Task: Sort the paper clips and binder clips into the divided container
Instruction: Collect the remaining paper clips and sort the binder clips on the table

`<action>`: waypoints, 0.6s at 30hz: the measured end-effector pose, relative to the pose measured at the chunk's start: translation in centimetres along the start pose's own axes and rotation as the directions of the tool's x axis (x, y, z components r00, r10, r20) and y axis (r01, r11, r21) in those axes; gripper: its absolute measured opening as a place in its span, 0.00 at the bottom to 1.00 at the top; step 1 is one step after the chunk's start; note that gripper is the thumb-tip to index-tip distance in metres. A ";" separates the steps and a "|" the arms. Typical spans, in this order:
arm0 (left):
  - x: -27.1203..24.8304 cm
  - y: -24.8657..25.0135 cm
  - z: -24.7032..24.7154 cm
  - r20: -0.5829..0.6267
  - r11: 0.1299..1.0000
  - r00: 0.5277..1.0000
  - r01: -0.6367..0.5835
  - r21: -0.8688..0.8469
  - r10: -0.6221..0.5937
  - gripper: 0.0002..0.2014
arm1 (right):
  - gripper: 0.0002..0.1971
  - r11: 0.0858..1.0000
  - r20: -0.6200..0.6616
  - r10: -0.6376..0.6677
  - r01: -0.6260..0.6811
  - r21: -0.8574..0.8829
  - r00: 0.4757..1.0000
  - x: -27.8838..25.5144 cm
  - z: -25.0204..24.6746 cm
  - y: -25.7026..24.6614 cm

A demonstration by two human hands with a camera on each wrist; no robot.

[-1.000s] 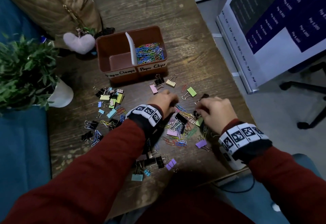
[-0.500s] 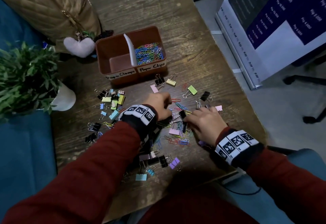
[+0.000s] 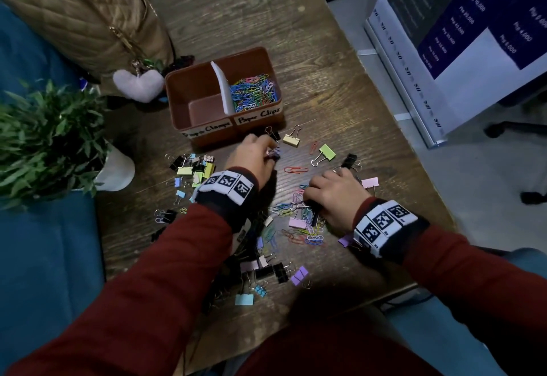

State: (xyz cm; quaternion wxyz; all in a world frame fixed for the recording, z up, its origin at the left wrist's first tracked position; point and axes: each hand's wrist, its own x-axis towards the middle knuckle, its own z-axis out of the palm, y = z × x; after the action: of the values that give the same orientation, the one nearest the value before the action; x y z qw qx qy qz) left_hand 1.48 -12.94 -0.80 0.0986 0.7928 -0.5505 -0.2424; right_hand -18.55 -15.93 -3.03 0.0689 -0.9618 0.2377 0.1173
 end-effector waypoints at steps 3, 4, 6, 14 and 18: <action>-1.1 0.6 0.9 0.117 0.996 0.989 -0.091 0.018 0.089 0.13 | 0.22 0.969 -0.103 0.136 -0.111 0.221 0.985 -0.6 -1.1 1.4; -1.3 0.8 1.3 0.150 0.991 0.981 -0.131 0.018 0.126 0.13 | 0.23 0.946 -0.092 0.205 -0.174 0.272 0.974 -0.7 -1.7 2.2; -1.4 1.3 2.2 0.200 0.979 0.960 -0.202 0.004 0.197 0.14 | 0.24 0.909 -0.082 0.311 -0.271 0.318 0.947 -0.9 -2.7 3.9; 0.4 4.0 4.3 0.284 0.958 0.928 -0.276 0.082 0.243 0.19 | 0.24 0.589 0.087 0.450 -0.368 0.719 0.889 -1.5 -1.6 6.1; 1.1 4.6 4.6 0.252 0.954 0.934 -0.285 0.092 0.255 0.16 | 0.20 0.192 0.128 0.576 -0.286 0.939 0.807 -1.8 -2.0 7.1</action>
State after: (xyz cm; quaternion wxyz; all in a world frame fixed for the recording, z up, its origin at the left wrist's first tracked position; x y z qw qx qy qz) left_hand -4.28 -15.14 -3.09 0.0141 0.6795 -0.6763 -0.2840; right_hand -23.04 -21.73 -1.23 0.5363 -0.6406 0.5289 -0.1491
